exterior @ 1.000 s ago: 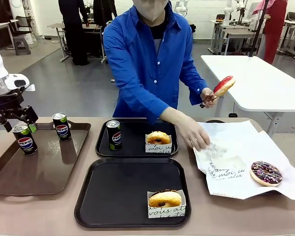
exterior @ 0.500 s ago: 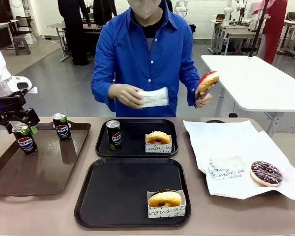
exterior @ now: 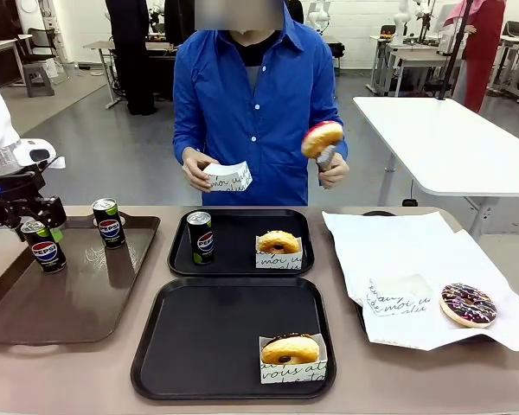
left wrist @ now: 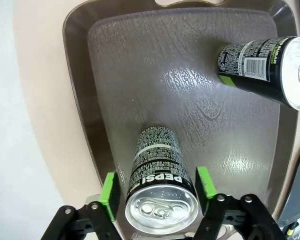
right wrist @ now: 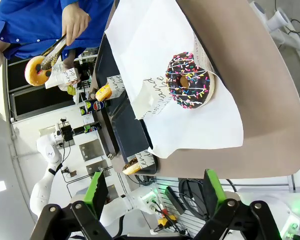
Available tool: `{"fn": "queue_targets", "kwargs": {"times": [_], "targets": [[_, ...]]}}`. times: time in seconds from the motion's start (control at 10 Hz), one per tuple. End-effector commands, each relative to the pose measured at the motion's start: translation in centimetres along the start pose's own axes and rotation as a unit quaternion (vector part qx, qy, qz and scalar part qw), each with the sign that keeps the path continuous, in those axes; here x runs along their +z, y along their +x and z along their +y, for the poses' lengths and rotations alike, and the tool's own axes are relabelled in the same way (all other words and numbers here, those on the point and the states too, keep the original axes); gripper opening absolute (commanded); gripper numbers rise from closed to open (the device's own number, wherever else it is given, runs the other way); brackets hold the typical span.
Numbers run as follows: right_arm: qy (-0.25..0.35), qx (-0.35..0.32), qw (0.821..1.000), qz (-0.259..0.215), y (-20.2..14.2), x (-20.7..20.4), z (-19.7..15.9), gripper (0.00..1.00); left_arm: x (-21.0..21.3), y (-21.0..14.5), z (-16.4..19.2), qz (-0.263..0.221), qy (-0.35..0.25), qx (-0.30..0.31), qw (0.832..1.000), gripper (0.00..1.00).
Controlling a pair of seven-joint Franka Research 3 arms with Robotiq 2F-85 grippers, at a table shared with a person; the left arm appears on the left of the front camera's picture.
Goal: Set up donuts and drinks on trays.
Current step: Pick up one Pepsi coke from the Handle tray and place it on the Flat Tray without a Pepsi coke.
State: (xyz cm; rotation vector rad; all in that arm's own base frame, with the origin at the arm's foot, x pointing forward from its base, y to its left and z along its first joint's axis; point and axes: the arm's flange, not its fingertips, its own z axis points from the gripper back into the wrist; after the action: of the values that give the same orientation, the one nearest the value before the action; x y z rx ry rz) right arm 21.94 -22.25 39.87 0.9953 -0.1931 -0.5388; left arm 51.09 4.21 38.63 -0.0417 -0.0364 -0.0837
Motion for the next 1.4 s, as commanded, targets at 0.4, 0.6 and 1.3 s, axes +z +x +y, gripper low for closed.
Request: {"fn": "queue_targets", "kwargs": {"times": [0.4,0.6,1.3], "targets": [[0.009,0.002,1.000,0.001,0.0,0.0,0.0,1.00,-0.2,0.1,0.2,-0.008,-0.005,0.002,1.000,0.02],[0.009,0.002,1.000,0.001,0.0,0.0,0.0,1.00,0.7,0.2,0.0,-0.008,-0.004,0.008,1.000,0.01],[0.009,0.002,1.000,0.001,0.0,0.0,0.0,1.00,16.0,-9.5,-4.1,-0.023,-0.007,-0.008,1.000,0.01]]}}
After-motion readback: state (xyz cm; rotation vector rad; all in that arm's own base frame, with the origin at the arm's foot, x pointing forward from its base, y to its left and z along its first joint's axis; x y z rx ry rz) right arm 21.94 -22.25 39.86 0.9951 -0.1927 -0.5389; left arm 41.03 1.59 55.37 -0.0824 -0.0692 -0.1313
